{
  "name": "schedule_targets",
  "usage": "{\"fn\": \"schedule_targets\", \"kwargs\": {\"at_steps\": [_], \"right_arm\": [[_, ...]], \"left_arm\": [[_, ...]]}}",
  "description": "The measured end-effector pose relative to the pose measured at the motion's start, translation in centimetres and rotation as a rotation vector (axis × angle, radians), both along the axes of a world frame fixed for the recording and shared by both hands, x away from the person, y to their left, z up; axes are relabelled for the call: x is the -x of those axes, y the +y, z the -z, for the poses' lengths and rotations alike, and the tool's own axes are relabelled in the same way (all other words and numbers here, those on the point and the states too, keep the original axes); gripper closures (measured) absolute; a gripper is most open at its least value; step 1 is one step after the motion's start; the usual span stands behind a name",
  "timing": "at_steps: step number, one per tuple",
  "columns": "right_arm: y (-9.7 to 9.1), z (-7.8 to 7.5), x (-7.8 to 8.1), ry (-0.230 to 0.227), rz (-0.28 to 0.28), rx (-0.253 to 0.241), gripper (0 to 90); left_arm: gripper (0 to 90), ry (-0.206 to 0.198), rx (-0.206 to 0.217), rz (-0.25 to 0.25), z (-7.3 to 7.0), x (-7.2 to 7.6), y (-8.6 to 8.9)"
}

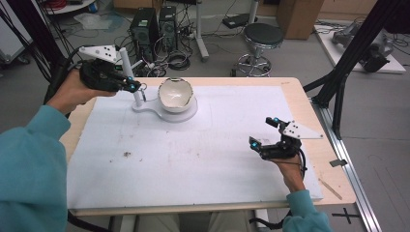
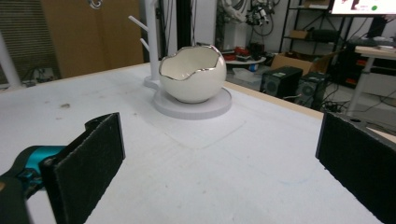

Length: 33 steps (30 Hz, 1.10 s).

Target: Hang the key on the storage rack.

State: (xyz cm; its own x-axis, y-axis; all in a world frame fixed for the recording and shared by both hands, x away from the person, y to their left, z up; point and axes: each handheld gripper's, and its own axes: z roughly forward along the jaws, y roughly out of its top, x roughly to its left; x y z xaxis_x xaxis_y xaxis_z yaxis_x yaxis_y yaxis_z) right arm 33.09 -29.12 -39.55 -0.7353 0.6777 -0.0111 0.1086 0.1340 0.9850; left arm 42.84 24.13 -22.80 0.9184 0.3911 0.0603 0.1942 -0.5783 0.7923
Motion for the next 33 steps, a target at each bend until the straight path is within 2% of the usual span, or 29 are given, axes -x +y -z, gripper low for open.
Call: {"fn": "schedule_targets", "kwargs": {"at_steps": [4, 9, 12, 17, 19, 20, 25, 30, 33], "right_arm": [[-0.3, 1.1, 0.4, 0.000, 0.034, 0.027, 0.5], [-1.1, 2.1, 0.7, 0.007, 0.058, 0.006, 0.5], [-1.6, 2.6, 1.0, -0.005, 0.071, -0.007, 0.5], [-2.1, 3.7, 1.4, 0.002, 0.080, -0.024, 0.5], [-2.2, 4.0, 1.5, 0.008, 0.087, -0.033, 0.5], [-2.2, 4.2, 1.5, -0.004, 0.091, -0.031, 0.5], [-2.2, 4.6, 1.7, -0.020, 0.084, -0.038, 0.4], [-2.3, 4.9, 1.9, -0.033, 0.083, -0.052, 0.5], [-2.2, 5.0, 2.0, -0.046, 0.073, -0.058, 0.4]], "left_arm": [[88.4, 0.017, -0.001, -0.041, 0.4, -1.0, 1.0], [88.4, 0.038, -0.023, -0.064, 1.0, -1.9, 1.6], [88.4, 0.051, -0.030, -0.077, 1.4, -2.4, 1.7], [88.4, 0.074, -0.059, -0.100, 2.1, -3.4, 2.0], [88.3, 0.080, -0.083, -0.106, 2.5, -3.7, 2.2], [88.4, 0.082, -0.098, -0.112, 2.6, -3.8, 2.3], [88.4, 0.096, -0.136, -0.127, 3.1, -4.4, 2.8], [88.3, 0.111, -0.140, -0.137, 3.5, -4.9, 3.2], [88.3, 0.116, -0.160, -0.139, 3.8, -5.1, 3.2]]}}
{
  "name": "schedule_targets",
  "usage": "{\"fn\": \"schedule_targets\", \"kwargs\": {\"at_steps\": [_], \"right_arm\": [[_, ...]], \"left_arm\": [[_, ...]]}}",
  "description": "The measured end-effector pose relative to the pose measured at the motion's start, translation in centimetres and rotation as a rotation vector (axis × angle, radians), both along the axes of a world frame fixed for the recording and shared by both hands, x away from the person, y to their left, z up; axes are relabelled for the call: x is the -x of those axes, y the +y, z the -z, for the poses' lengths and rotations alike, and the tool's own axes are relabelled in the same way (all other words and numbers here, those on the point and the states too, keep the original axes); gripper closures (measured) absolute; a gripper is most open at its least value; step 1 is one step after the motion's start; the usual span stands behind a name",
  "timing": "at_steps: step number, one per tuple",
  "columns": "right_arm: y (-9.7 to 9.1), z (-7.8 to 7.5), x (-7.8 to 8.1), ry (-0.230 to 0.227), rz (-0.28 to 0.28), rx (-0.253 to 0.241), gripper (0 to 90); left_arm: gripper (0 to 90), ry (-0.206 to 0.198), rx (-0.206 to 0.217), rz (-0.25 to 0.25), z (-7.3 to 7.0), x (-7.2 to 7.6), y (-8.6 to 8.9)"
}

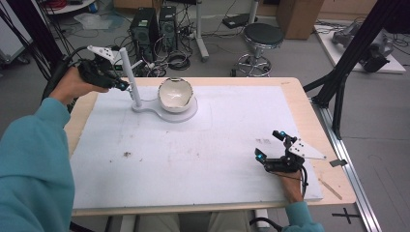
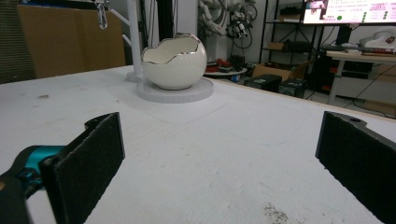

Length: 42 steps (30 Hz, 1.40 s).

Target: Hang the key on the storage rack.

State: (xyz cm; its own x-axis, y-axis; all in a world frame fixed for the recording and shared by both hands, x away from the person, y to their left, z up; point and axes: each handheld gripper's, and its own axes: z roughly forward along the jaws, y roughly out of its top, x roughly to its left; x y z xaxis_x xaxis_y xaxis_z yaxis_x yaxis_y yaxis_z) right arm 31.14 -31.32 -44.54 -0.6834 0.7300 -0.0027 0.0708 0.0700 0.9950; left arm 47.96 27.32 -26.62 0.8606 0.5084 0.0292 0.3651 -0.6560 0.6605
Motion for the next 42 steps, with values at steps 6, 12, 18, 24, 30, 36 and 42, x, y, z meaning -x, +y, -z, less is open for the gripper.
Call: {"fn": "schedule_targets", "kwargs": {"at_steps": [6, 12, 18, 24, 30, 36, 42], "right_arm": [[0.0, 0.3, 0.1, 0.002, -0.001, -0.007, 0.4], [0.0, 0.3, 0.1, -0.002, 0.003, 0.007, 0.5], [0.1, 0.3, 0.1, 0.011, 0.002, 0.005, 0.5], [0.1, 0.3, 0.1, 0.013, 0.003, 0.003, 0.5], [0.0, 0.3, 0.0, 0.004, 0.005, 0.002, 0.5], [0.0, 0.3, 0.0, 0.007, 0.006, 0.000, 0.5], [0.0, 0.3, 0.0, 0.008, 0.006, 0.001, 0.5]], "left_arm": [[88.3, 0.010, 0.004, -0.017, 0.4, -0.7, 0.4], [88.3, 0.015, 0.011, -0.030, 0.8, -1.3, 0.6], [88.3, 0.019, 0.026, -0.043, 1.0, -1.6, 0.9], [88.3, 0.022, 0.023, -0.050, 1.3, -2.0, 1.1], [88.3, 0.023, 0.044, -0.056, 1.4, -2.4, 1.2], [88.3, 0.025, 0.044, -0.059, 1.6, -2.7, 1.4], [88.3, 0.026, 0.047, -0.065, 1.8, -2.9, 1.6]]}}
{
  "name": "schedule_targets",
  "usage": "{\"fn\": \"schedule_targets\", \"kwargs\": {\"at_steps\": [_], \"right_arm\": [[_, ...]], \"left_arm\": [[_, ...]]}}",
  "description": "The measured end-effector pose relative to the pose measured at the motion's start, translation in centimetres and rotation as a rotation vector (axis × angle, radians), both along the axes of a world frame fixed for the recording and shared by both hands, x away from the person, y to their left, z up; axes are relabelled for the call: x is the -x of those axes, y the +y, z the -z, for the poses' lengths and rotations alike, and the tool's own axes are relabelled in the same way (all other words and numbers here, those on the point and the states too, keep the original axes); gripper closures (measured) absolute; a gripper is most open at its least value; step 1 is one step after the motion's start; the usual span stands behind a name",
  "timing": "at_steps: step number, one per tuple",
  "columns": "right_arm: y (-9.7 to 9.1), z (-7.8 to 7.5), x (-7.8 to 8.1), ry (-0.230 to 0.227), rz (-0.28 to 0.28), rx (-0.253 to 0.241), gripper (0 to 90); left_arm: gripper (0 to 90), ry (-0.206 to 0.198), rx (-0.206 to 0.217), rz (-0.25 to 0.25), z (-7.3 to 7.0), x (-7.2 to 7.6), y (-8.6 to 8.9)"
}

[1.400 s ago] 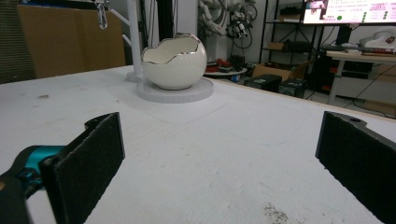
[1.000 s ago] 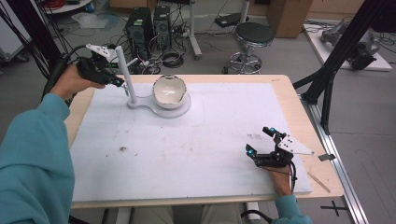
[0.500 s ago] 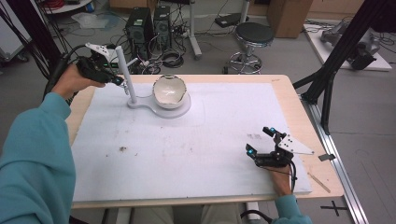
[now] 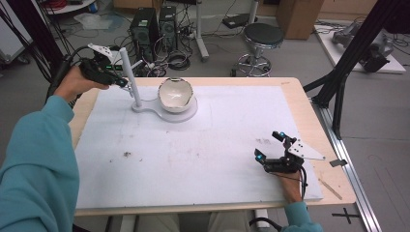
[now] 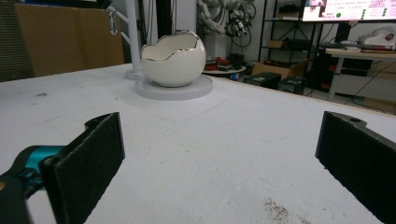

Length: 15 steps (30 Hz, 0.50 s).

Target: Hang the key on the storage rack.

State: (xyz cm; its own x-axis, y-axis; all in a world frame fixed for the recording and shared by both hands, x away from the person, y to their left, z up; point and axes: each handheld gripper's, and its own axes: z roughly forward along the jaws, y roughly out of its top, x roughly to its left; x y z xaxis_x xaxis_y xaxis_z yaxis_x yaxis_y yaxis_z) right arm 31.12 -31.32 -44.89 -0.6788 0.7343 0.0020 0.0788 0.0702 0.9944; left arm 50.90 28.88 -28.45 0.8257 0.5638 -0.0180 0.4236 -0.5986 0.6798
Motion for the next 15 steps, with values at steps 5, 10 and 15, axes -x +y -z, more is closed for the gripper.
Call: {"fn": "schedule_targets", "kwargs": {"at_steps": [5, 10, 15], "right_arm": [[-0.01, 0.00, -0.01, 0.001, 0.001, -0.001, 0.5], [-0.01, 0.01, -0.02, 0.001, 0.002, -0.002, 0.5], [-0.03, 0.00, -0.01, 0.004, 0.002, -0.004, 0.5]], "left_arm": [[88.3, 0.000, 0.004, -0.007, 0.10, -0.22, 0.13], [88.2, 0.005, 0.007, -0.020, 0.29, -0.47, 0.39], [88.2, 0.007, 0.018, -0.033, 0.48, -0.74, 0.55]]}}
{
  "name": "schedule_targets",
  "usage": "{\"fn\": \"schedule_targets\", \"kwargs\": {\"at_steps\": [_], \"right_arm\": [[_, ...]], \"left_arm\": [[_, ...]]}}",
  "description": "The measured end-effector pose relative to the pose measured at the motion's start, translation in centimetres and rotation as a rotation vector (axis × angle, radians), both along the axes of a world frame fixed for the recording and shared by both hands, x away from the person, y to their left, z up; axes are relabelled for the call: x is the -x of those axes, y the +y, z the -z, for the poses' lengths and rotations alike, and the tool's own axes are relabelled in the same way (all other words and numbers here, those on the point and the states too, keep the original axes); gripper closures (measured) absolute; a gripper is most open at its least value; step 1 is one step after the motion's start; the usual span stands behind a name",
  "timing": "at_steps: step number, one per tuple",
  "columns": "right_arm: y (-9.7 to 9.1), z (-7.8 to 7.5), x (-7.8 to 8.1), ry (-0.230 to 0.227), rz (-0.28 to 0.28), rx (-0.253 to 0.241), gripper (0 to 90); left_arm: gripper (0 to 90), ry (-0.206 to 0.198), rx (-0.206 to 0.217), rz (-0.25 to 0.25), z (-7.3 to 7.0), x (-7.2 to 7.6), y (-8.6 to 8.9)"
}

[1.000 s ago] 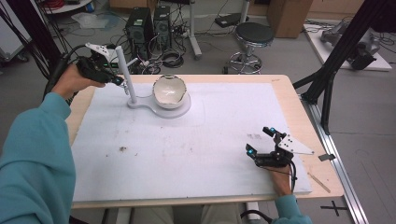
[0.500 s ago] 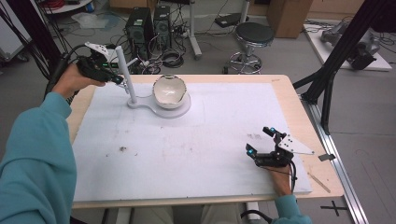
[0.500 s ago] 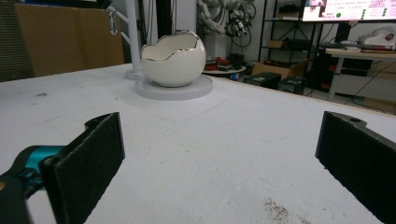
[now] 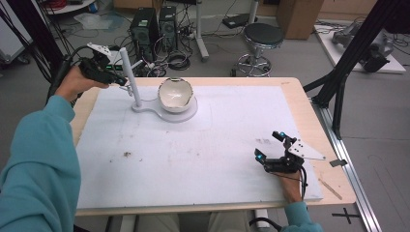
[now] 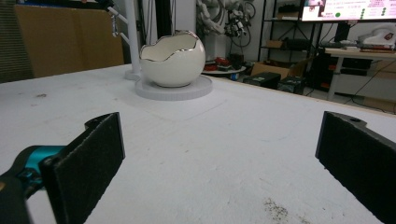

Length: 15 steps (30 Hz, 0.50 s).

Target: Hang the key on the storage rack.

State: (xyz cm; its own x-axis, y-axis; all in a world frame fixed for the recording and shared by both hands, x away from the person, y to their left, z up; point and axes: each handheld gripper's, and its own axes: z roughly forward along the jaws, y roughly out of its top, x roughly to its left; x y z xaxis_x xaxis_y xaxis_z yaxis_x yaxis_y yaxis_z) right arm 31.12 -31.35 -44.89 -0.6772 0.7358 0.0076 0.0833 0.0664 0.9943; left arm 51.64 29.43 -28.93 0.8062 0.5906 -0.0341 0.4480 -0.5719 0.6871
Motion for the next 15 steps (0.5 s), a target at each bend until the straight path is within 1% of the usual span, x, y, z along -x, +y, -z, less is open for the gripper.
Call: {"fn": "schedule_targets", "kwargs": {"at_steps": [3, 4, 5, 7, 8, 9, 10, 11, 12, 13, 14, 15], "right_arm": [[0.0, 0.0, 0.0, 0.000, -0.001, -0.001, 0.5], [0.0, 0.0, 0.0, 0.000, -0.001, -0.002, 0.5], [0.0, 0.0, 0.0, 0.003, 0.002, -0.004, 0.5], [0.0, 0.0, 0.0, 0.000, 0.001, 0.000, 0.5], [0.0, 0.0, 0.0, -0.001, 0.001, 0.000, 0.5], [0.0, 0.0, 0.0, -0.001, 0.000, 0.001, 0.5], [0.0, 0.0, 0.0, -0.001, 0.001, 0.000, 0.5], [0.0, 0.0, 0.0, -0.003, 0.001, 0.001, 0.5], [0.0, 0.0, 0.0, -0.001, 0.001, 0.000, 0.5], [0.0, 0.0, 0.0, 0.000, 0.000, -0.001, 0.5], [0.0, 0.0, 0.0, 0.005, 0.002, -0.005, 0.5], [0.0, 0.0, 0.0, 0.007, 0.001, -0.006, 0.5]], "left_arm": [[87.8, -0.005, -0.003, -0.016, 0.2, -0.1, -0.1], [87.3, -0.011, 0.001, -0.021, 0.1, -0.2, 0.0], [85.5, -0.020, 0.017, -0.038, 0.1, -0.2, 0.0], [71.3, -0.060, 0.055, -0.049, 0.1, -0.2, 0.3], [62.6, -0.063, 0.068, -0.051, 0.1, -0.2, 0.4], [55.4, -0.050, 0.086, -0.062, 0.1, -0.3, 0.7], [47.4, -0.046, 0.092, -0.070, 0.1, -0.3, 0.8], [41.2, -0.048, 0.086, -0.085, 0.0, -0.3, 1.0], [33.2, -0.061, 0.075, -0.110, -0.1, -0.2, 1.0], [25.8, -0.078, 0.071, -0.128, -0.3, 0.0, 1.1], [20.4, -0.112, 0.089, -0.138, -0.5, 0.3, 1.3], [15.7, -0.163, 0.113, -0.150, -0.7, 0.9, 1.5]]}}
